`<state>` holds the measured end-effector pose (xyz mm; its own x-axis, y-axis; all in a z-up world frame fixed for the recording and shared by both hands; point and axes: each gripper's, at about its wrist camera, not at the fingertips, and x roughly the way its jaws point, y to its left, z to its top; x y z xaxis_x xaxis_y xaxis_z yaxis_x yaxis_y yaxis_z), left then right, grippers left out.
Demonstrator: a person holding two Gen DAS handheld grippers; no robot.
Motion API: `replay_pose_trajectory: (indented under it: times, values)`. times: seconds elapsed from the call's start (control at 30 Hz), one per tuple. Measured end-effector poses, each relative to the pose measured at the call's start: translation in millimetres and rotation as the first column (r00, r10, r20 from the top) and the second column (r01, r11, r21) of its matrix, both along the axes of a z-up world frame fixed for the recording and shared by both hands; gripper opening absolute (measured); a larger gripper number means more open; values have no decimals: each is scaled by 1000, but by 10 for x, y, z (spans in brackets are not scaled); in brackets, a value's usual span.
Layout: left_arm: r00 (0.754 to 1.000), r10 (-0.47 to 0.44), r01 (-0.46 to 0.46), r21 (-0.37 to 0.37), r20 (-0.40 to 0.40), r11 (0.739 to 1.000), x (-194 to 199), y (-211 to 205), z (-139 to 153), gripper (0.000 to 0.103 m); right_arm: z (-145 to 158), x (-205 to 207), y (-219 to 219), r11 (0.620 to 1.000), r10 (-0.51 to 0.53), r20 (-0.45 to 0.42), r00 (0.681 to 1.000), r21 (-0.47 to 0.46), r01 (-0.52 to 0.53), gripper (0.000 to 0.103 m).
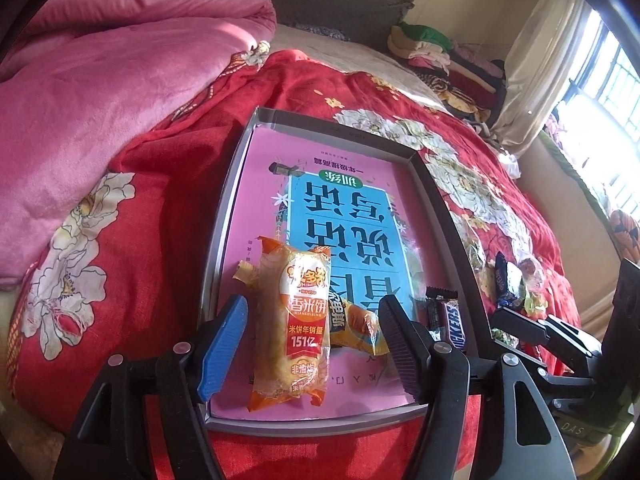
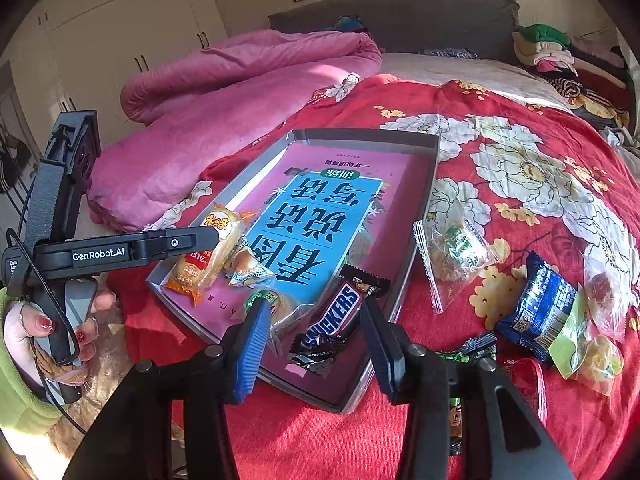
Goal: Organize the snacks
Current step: 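Open the left tool to release the orange stick snack onto the tray, then move both open tools back to the snack pile beside the tray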
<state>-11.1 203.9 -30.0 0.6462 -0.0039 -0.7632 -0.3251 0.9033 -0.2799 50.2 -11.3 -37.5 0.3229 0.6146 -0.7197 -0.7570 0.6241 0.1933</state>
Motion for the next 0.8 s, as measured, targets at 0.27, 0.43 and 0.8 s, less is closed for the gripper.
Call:
replay_pose_trajectory:
  times: [0.27, 0.43, 0.8]
  values:
    - [1000, 19, -19, 28, 17, 999, -57, -18, 81, 74, 37, -5, -42, 1000, -8, 15, 1000, 9, 8, 54]
    - [999, 21, -23, 53, 34, 998, -91, -69, 143, 75, 89, -35, -75, 1000, -14, 40, 999, 19, 13, 55]
    - [998, 3, -8, 75, 58, 997, -127, -231, 292, 78, 245, -48, -200, 998, -43, 89, 995, 57, 38, 61]
